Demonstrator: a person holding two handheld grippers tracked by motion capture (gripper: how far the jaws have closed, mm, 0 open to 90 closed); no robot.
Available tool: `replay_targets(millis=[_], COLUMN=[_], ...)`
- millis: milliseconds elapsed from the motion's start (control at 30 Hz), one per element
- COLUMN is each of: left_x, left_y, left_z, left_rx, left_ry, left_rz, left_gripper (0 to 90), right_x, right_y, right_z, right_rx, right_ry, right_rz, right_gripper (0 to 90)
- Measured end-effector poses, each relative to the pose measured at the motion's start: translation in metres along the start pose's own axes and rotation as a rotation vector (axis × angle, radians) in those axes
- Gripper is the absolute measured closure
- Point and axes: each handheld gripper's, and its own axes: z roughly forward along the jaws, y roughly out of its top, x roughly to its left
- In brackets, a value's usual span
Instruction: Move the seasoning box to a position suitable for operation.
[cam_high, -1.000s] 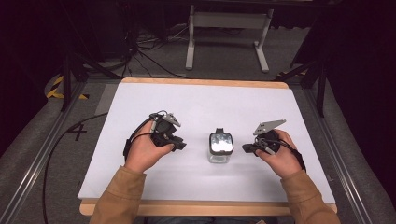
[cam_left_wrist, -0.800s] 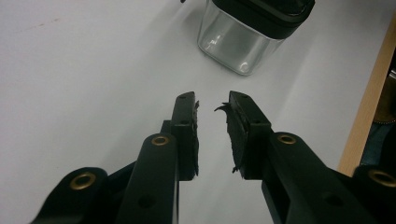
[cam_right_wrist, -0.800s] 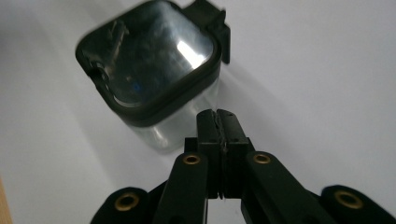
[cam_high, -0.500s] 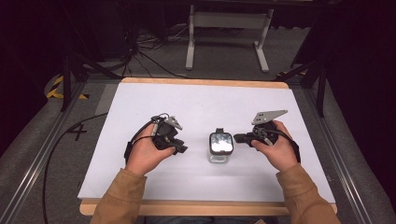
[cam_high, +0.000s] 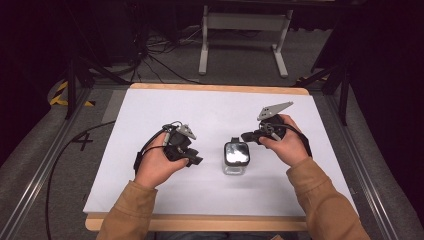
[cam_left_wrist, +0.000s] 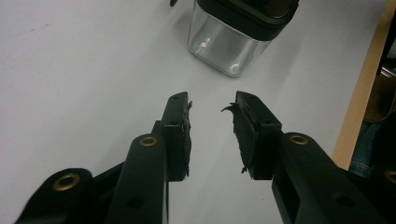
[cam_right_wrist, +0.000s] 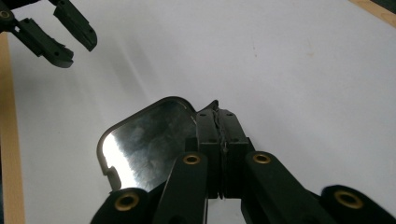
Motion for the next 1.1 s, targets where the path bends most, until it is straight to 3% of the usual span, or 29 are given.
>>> replay_targets(millis=[167,333,800,1100], left_x=[0.001,0.0,-0.003,-0.003], left_y=[0.0,0.0,0.002,0.002], left_z=[-0.001,0.0,0.001,0.003], left_rx=[-0.007,-0.003,-0.015,-0.007], left_ry=[-0.008,-0.011,-0.031,-0.04], left_rz=[-0.001,0.003,0.032,0.032], left_gripper=[66.3,65.8,67.5,66.3], right_x=[-0.004,-0.009,-0.019,-0.015], right_y=[0.009,0.014,0.019,0.019], right_z=[0.004,0.01,0.017,0.026], right_rx=[0.007,0.009,0.047,0.06], right_ry=[0.007,0.062,0.045,0.067], right_rz=[-0.017,-0.047,-0.056,-0.067], right_gripper=[89.9,89.9,89.7,89.4])
